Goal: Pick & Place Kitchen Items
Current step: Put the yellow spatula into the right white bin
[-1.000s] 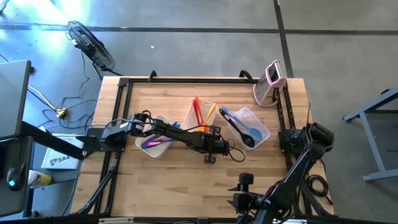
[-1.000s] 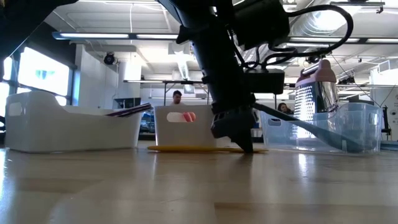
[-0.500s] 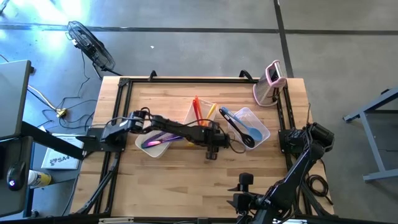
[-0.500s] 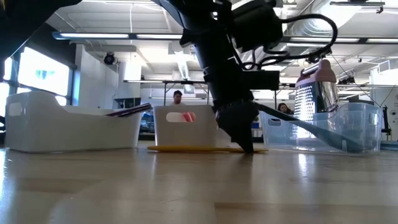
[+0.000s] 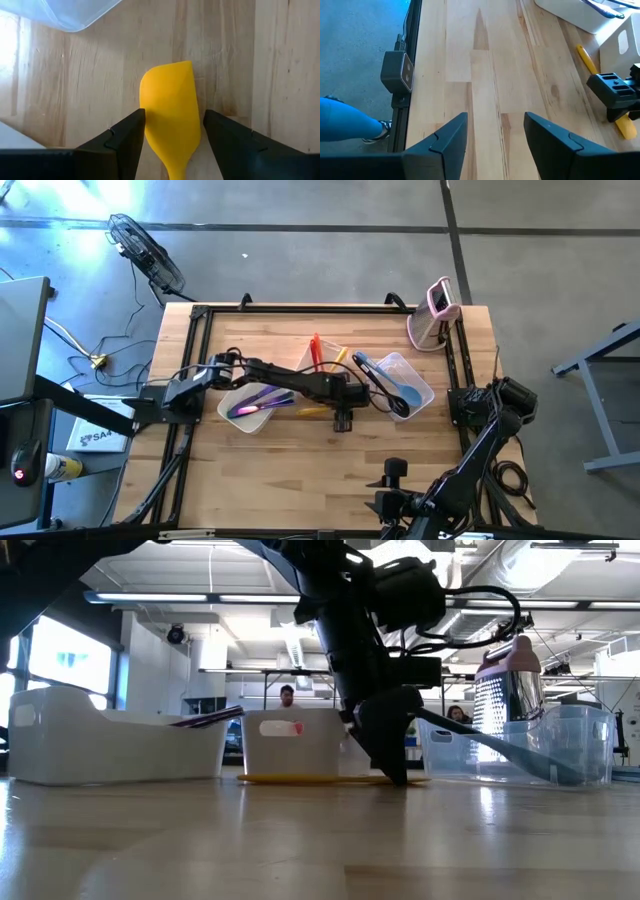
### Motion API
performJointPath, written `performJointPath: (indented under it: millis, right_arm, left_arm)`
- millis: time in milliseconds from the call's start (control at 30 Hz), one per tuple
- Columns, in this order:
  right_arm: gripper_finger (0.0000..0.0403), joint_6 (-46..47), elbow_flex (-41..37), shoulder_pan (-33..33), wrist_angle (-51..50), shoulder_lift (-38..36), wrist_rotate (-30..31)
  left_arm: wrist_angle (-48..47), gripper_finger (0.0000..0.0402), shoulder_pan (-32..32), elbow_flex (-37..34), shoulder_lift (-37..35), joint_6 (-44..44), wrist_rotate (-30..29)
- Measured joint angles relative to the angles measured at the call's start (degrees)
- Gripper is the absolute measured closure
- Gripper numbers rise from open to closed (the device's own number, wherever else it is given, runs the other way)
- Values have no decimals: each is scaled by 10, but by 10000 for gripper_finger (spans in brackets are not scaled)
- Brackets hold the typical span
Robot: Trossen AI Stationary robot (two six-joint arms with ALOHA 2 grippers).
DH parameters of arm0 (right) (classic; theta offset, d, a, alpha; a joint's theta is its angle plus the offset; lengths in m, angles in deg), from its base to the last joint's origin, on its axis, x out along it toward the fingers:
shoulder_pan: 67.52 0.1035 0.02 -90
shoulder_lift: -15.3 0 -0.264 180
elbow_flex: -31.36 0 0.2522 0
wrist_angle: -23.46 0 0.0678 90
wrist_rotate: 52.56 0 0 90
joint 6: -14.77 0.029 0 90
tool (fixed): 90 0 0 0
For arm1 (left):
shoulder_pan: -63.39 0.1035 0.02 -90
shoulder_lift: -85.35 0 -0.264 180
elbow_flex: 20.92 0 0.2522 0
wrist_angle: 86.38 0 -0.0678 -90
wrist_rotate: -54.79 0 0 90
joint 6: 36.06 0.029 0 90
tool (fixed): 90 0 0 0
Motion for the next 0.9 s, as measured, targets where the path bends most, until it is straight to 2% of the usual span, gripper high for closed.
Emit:
performJointPath:
  millis: [200, 900]
  right_arm:
    - [215, 0, 0, 0, 0, 0, 0]
    - [215, 0, 0, 0, 11, 0, 0]
  left_arm:
    - [-7, 194, 11, 0, 0, -23, 45]
    - [-2, 194, 10, 3, 35, -45, 37]
